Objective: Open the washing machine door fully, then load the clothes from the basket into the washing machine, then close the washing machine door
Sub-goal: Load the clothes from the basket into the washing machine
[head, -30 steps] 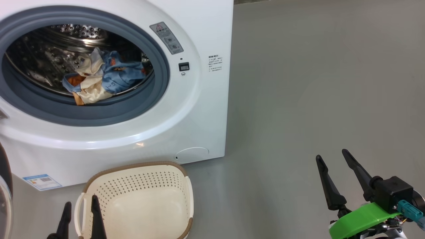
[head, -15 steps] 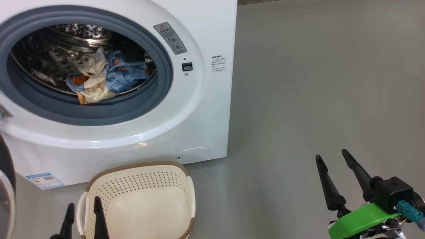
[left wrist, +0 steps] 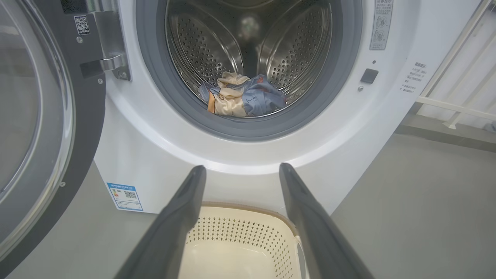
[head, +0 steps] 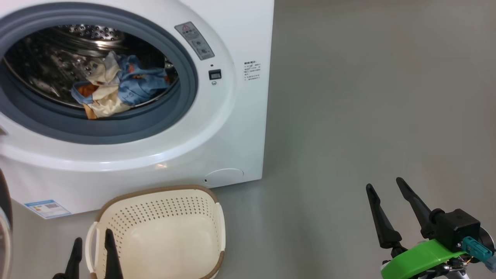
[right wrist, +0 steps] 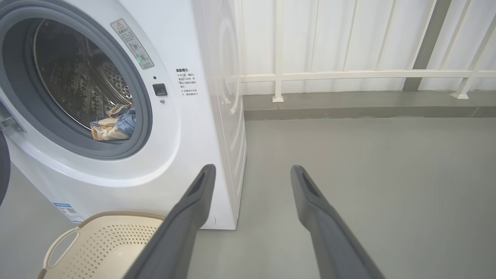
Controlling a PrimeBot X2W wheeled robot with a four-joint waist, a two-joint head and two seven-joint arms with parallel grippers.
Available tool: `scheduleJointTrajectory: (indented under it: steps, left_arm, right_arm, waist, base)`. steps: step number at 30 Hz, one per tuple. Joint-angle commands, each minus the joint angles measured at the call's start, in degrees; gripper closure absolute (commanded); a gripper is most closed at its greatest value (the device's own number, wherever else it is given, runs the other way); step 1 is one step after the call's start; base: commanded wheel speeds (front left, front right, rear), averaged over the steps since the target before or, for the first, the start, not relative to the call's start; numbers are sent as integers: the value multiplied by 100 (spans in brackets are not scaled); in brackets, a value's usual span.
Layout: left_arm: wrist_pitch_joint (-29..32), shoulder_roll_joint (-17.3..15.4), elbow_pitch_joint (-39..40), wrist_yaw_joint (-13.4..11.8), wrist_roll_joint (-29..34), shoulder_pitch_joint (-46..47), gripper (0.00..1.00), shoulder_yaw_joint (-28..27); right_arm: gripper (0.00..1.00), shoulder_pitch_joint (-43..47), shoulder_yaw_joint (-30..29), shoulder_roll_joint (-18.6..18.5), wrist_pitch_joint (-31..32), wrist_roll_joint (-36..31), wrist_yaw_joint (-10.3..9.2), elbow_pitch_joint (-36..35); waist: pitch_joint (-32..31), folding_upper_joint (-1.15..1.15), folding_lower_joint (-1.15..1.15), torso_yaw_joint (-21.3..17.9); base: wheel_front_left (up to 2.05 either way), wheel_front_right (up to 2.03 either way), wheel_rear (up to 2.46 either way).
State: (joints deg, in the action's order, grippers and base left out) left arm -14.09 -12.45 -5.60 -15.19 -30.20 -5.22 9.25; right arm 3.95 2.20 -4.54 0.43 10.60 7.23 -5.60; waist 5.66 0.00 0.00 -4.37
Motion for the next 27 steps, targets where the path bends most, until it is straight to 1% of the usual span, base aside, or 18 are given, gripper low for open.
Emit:
scheduleJointTrajectory:
  steps: [1,9,16,21,27]
  left_arm:
    - [-9,-116,179,-25,-34,83,0,-218]
    - [133,-223,62,-11,-92,421,0,-266]
    - [313,-403,-163,51,-115,1009,0,-308]
    - [467,-625,-416,111,-88,1648,0,-358]
    - [693,-1031,-720,163,-35,2478,0,-488]
  right_arm:
    - [0,-148,138,-53,-28,33,25,-166]
    - [0,-321,169,-8,-117,97,25,-154]
    - [0,-554,214,32,-258,180,25,-103]
    - [0,-762,283,59,-385,245,25,-26]
    - [0,-982,359,97,-585,339,25,124]
  waist:
    - [59,0,0,-39]
    - [457,0,0,-196]
    - [980,0,0,-375]
    - [1389,0,0,-552]
    - [1840,0,0,-838]
  base:
    - [0,0,0]
    - [0,0,0]
    - [0,0,0]
    - [0,0,0]
    - [0,0,0]
